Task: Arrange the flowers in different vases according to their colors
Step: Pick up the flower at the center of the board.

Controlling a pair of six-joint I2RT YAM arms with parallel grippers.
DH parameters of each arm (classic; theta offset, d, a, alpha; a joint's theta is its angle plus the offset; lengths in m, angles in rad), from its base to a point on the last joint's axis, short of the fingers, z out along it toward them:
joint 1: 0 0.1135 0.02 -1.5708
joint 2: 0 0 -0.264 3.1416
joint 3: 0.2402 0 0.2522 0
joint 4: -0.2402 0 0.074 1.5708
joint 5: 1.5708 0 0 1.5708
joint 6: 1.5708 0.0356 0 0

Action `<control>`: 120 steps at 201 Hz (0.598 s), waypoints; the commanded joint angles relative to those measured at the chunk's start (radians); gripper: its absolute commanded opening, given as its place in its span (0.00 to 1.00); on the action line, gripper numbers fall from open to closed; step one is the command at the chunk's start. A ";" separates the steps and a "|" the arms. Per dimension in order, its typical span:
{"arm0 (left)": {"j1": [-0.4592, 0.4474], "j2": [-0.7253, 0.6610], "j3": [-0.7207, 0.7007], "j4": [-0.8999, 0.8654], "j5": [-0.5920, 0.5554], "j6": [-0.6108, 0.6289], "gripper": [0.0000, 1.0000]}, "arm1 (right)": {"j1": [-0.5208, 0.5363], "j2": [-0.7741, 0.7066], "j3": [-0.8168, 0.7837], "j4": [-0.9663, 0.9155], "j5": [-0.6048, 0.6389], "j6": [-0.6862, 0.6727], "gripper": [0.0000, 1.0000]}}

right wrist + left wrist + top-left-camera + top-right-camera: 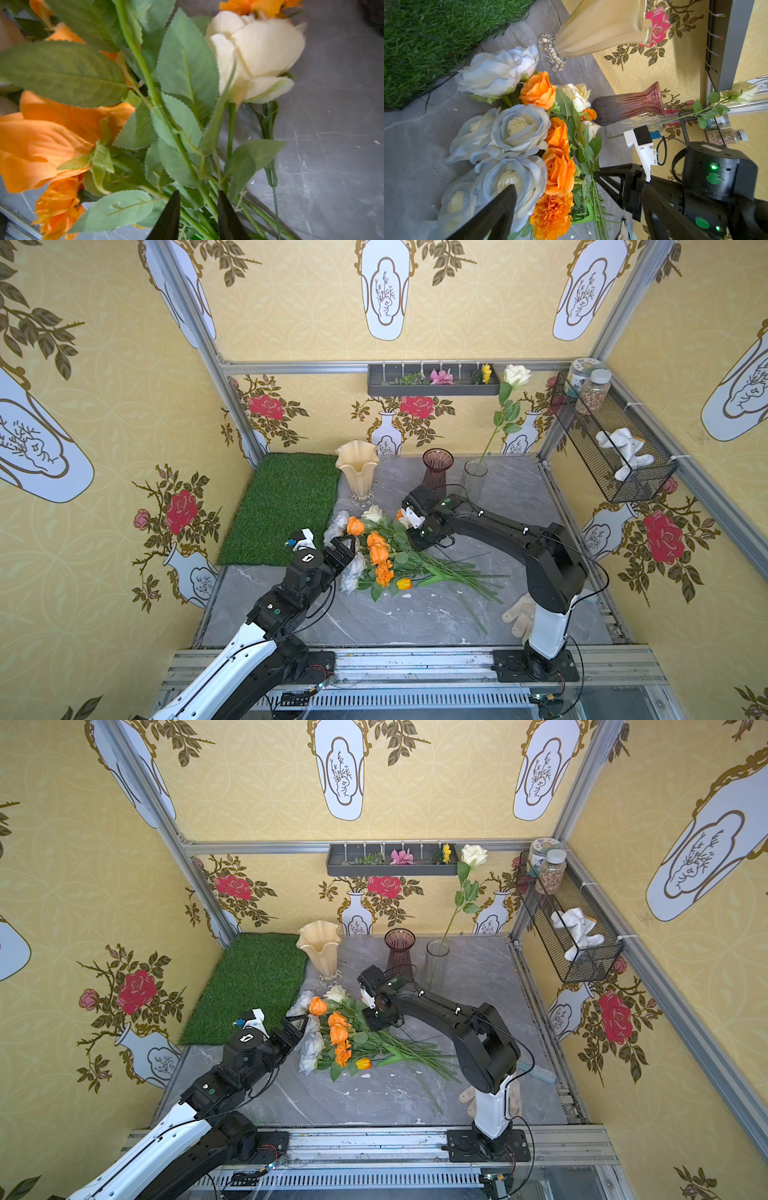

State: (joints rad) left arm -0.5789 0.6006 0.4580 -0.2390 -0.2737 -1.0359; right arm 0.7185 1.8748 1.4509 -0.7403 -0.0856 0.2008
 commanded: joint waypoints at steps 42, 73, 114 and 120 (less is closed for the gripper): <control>0.001 -0.001 0.005 0.022 0.001 0.016 0.95 | 0.016 0.040 -0.001 0.019 0.011 -0.012 0.30; 0.001 -0.008 0.001 0.019 -0.003 0.011 0.96 | 0.015 0.071 0.010 0.015 0.026 -0.024 0.24; 0.001 -0.018 -0.003 0.020 -0.005 0.010 0.96 | 0.016 0.067 0.018 0.014 0.040 -0.029 0.22; 0.001 -0.017 -0.004 0.021 -0.006 0.010 0.96 | 0.015 0.063 0.020 0.012 0.044 -0.031 0.20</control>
State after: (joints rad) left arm -0.5789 0.5838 0.4580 -0.2390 -0.2741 -1.0363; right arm 0.7326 1.9404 1.4582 -0.7326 -0.0719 0.1802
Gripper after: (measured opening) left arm 0.959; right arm 0.234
